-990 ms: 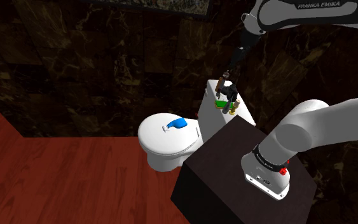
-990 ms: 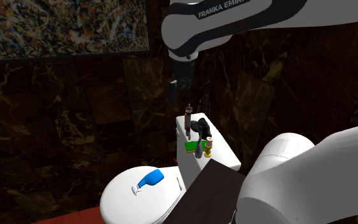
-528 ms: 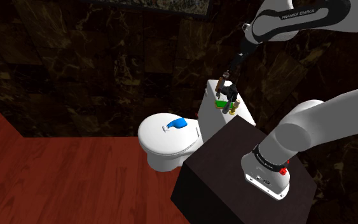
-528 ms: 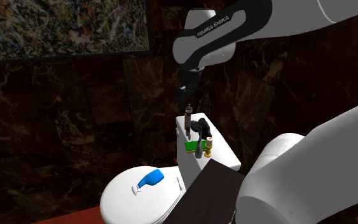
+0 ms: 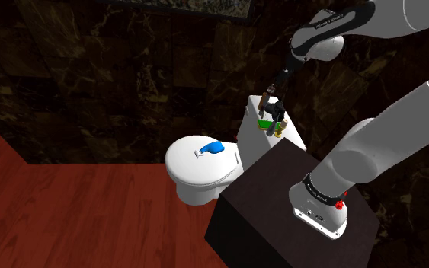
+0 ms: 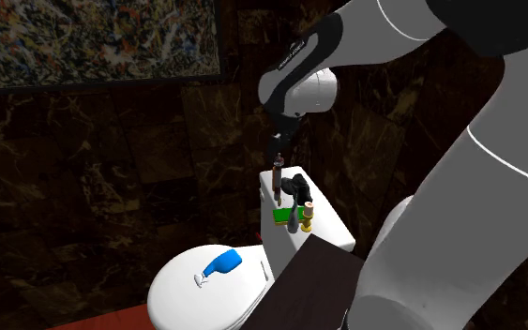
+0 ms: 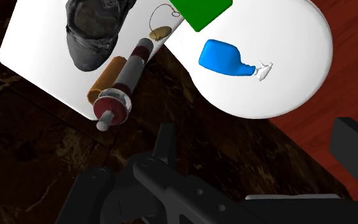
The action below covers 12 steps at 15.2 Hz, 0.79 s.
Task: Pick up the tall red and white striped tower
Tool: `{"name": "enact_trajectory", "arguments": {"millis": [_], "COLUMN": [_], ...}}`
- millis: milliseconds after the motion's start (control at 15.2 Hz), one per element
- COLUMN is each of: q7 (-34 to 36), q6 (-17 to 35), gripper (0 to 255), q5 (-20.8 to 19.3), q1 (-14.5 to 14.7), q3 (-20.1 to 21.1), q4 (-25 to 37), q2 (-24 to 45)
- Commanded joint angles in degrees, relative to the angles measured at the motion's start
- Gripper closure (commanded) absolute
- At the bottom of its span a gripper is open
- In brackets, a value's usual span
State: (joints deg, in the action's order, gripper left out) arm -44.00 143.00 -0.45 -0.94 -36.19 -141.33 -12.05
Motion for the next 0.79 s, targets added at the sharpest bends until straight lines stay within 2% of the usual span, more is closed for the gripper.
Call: {"name": "enact_trajectory", "arguments": {"millis": [0,132,264,462,660,726], "q7": [-6.39,-14.12,-22.39,-32.54,-39.31,-40.46], "q6": [2.54,3.95,4.11,2.86,1.16,0.77], "gripper": [0,0,0,0,0,0], "q5": [6.46,15.14,24.88,37.06,45.30,46.72], "q1": [1.98,3.51,2.97,-1.50,-7.28,-8.60], "q3": [-3.33,-5.91,-6.42,-3.81,-0.07,0.78], "q4": [2.34,5.21,8.70,14.72,21.21,22.72], "q2": [5.11,10.86,17.01,25.61,33.07,34.63]}}
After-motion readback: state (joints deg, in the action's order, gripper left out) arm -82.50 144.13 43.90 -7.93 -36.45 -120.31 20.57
